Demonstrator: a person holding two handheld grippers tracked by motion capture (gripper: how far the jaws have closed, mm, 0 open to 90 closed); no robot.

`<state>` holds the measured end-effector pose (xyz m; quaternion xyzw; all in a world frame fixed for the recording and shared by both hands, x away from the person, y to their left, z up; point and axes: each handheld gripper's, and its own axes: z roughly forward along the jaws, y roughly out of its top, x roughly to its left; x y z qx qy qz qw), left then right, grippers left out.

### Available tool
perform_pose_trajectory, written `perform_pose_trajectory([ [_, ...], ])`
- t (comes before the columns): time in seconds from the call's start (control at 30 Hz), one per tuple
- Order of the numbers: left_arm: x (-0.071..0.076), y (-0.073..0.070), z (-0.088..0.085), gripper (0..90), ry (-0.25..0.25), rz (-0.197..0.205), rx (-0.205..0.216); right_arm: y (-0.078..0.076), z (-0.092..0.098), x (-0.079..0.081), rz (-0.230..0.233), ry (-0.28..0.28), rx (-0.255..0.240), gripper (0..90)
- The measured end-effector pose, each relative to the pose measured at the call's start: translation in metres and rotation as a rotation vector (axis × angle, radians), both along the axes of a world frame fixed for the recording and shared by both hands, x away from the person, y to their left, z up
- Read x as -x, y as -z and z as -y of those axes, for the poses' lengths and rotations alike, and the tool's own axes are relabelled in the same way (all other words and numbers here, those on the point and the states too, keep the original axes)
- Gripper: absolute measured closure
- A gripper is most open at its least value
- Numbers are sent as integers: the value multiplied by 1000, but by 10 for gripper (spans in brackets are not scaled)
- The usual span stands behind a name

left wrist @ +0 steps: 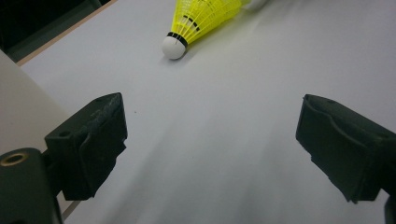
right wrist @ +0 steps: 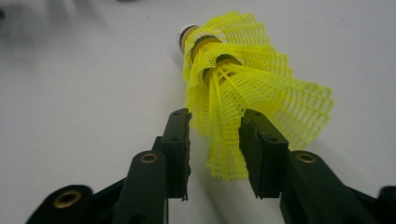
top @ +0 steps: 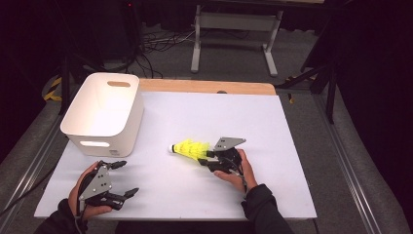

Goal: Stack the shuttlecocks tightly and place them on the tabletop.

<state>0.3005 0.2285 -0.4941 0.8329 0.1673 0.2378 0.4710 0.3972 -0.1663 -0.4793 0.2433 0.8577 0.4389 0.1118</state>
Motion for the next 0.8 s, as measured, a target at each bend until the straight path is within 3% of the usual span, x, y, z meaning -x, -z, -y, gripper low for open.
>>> perform_pose_trajectory([
  [0.2, 1, -1, -1, 95, -1, 3, 5, -12, 10, 13, 53, 10, 22, 521],
  [0.23, 1, -1, -1, 95, -2, 4, 4, -19, 15, 19, 92, 21, 25, 500],
  [0.47, 1, -1, -2, 93, -9, 11, 8, -45, 35, 42, 212, 64, -35, 462],
  [0.63, 2, -2, -2, 92, -12, 19, 8, -52, 45, 57, 270, 83, -45, 430],
  [0.8, 2, -2, -2, 92, -14, 23, 7, -52, 52, 68, 299, 90, -43, 402],
])
